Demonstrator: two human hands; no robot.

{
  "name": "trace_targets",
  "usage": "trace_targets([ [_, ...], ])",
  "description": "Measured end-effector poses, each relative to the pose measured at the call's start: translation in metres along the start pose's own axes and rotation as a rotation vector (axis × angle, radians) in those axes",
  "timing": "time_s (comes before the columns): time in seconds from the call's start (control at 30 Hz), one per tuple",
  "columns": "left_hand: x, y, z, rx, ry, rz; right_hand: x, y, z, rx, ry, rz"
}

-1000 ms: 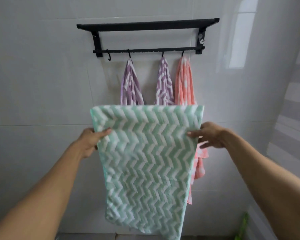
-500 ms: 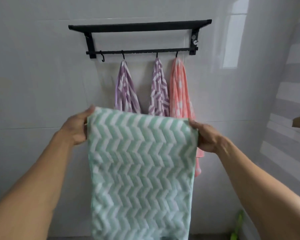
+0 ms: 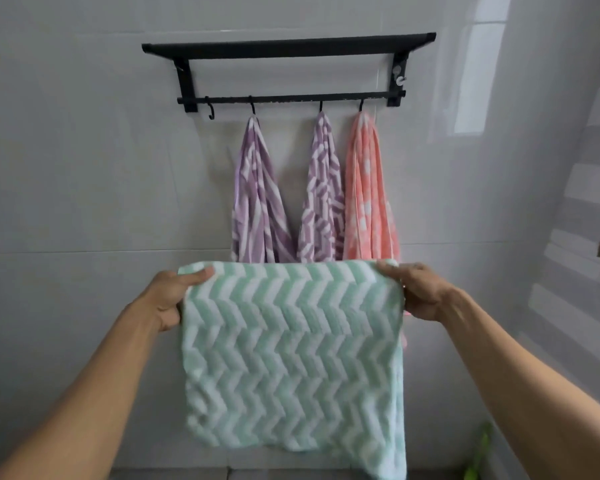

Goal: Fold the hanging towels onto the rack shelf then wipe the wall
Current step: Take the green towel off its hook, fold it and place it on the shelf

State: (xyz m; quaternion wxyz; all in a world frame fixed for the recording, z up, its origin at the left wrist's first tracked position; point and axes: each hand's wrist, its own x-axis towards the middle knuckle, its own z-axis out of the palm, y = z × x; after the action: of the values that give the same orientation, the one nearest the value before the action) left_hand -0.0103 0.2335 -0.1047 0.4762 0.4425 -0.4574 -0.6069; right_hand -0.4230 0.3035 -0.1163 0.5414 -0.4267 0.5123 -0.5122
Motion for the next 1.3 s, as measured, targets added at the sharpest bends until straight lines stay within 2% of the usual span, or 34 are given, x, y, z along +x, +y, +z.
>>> trace_targets([
  [0.07, 0.002, 0.01, 0.0, -0.015, -0.057, 0.021, 0.001, -0.007, 0.004, 0.053, -0.062, 0.021],
  [0.13, -0.001, 0.01, 0.001, 0.074, -0.071, 0.0, 0.002, -0.01, 0.009, -0.037, -0.089, 0.043],
  [0.23, 0.002, 0.01, 0.001, 0.064, 0.044, -0.003, 0.009, -0.015, 0.013, -0.019, 0.033, 0.036],
  [0.37, 0.005, 0.023, 0.004, 0.064, 0.105, 0.007, 0.017, -0.027, 0.019, -0.013, 0.152, 0.051],
  [0.5, 0.005, 0.032, 0.009, 0.031, 0.167, 0.041, 0.024, -0.043, 0.026, -0.08, 0.277, -0.01],
  [0.67, 0.006, 0.043, 0.01, 0.023, 0.26, 0.072, 0.03, -0.064, 0.031, -0.055, 0.339, -0.114],
  [0.77, 0.007, 0.052, 0.008, 0.007, 0.314, 0.105, 0.028, -0.072, 0.035, -0.04, 0.313, -0.179],
  [0.93, 0.006, 0.062, 0.009, 0.056, 0.399, 0.228, 0.025, -0.074, 0.037, -0.103, 0.239, -0.162],
  [1.3, -0.003, 0.065, -0.005, 0.441, 0.173, 0.139, 0.016, -0.07, 0.033, -0.38, 0.092, -0.055],
])
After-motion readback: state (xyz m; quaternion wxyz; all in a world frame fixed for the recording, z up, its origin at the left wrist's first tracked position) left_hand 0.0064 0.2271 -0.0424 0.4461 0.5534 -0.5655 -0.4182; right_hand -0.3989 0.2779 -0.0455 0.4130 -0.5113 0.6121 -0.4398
